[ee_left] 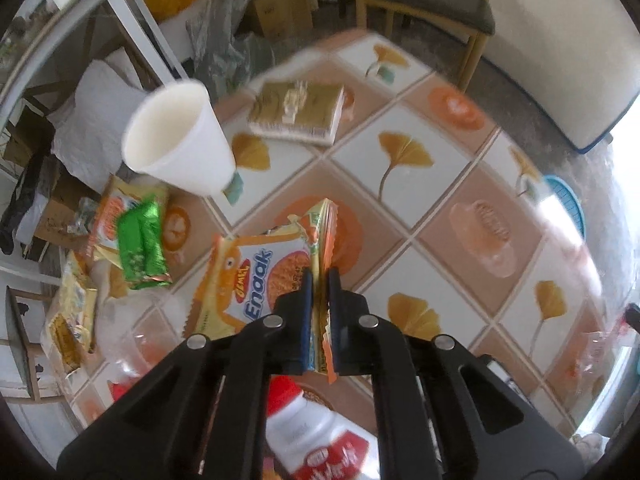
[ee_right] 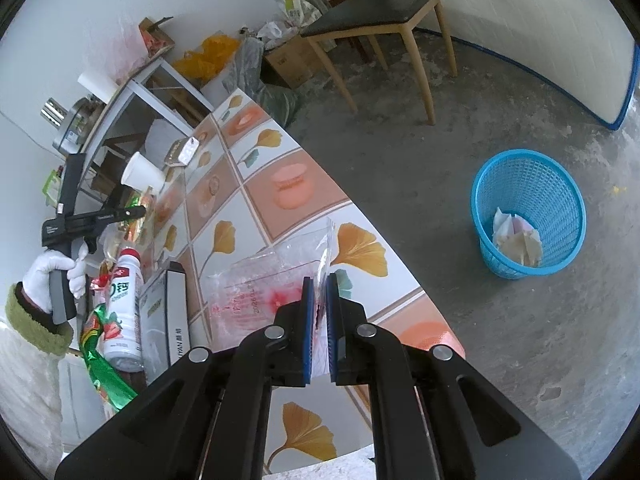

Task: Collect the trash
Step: 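Grasp the orange Enaak snack bag with the left tool while the right tool holds the plastic bag, then carry both items over the blue wastebasket and open both tools to drop them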

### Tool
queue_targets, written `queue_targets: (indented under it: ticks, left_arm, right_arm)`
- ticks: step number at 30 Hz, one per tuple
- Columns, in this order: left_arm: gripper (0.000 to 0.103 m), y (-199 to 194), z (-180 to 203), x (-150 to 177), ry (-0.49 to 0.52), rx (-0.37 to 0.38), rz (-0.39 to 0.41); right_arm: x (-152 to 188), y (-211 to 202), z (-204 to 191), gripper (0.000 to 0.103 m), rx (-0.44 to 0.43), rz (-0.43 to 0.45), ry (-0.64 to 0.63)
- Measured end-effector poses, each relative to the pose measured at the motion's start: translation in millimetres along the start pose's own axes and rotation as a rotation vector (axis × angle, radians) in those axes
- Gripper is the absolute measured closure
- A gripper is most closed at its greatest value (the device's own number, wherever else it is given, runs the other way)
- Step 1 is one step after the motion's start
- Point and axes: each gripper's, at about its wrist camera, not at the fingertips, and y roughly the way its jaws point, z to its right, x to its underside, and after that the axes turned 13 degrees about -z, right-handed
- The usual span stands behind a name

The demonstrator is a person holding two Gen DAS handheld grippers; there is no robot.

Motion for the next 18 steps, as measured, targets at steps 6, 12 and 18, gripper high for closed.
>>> queue_targets:
  ticks: [6, 12, 18]
  left_arm:
    - [0.097, -50, 12, 15, 0.025, 0.009, 0.1]
    - [0.097, -89, 53, 29, 0.078, 0.062, 0.17]
    - [0.097, -107, 108, 34, 0.149, 0.168, 0.196]
  right_arm:
    - [3, -14, -2, 0.097, -0.015, 0.036, -0.016]
    - [4, -28, 6, 0.097, -0.036, 0.072, -0.008]
    - [6, -43, 24, 0.097, -0.052, 0.107, 0.02]
